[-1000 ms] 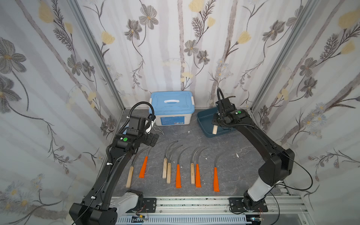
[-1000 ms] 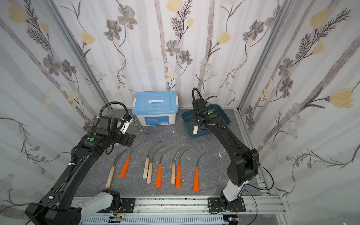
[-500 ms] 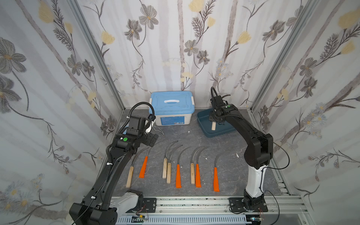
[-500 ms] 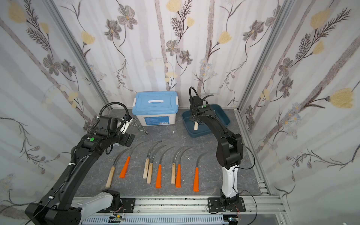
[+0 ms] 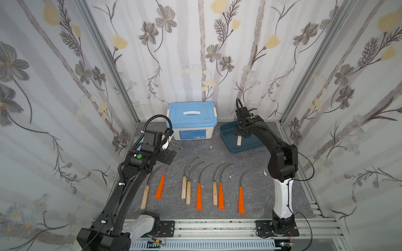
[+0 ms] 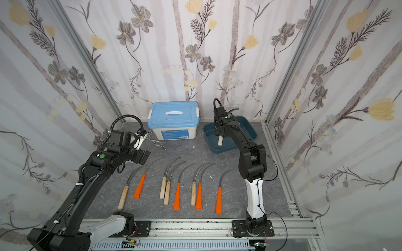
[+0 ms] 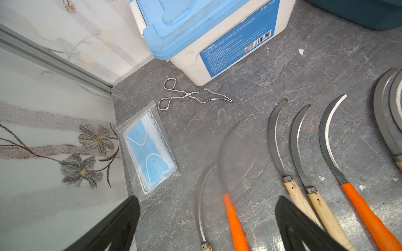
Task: Put small sickles into storage boxes
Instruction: Place the sickle in the storage box.
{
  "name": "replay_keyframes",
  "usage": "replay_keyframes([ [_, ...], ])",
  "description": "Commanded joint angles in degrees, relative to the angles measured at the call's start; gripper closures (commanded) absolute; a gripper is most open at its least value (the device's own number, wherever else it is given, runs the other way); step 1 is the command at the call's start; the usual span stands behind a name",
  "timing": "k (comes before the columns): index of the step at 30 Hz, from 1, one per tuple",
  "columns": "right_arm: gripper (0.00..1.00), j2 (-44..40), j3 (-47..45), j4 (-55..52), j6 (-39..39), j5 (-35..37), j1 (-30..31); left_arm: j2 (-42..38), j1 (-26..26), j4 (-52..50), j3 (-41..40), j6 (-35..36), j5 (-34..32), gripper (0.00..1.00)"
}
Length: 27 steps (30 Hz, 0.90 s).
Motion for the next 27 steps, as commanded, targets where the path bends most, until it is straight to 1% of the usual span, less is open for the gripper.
replay_keyframes([
  [1,0.91,1.8,1.3,0.0,-0.5,-1.8,0.0,0.1,0.1,-1.4,0.1,0.6,0.8,0.00],
  [18,0.91,6.3,1.5,-2.3,-1.5,-5.3,0.1,0.9,0.1,-1.9,0.2,0.4,1.0,0.00],
  [27,0.91,7.0,1.3,-2.6,0.7,-5.7,-0.1,1.2,0.1,-1.7,0.2,0.3,1.1,0.00],
])
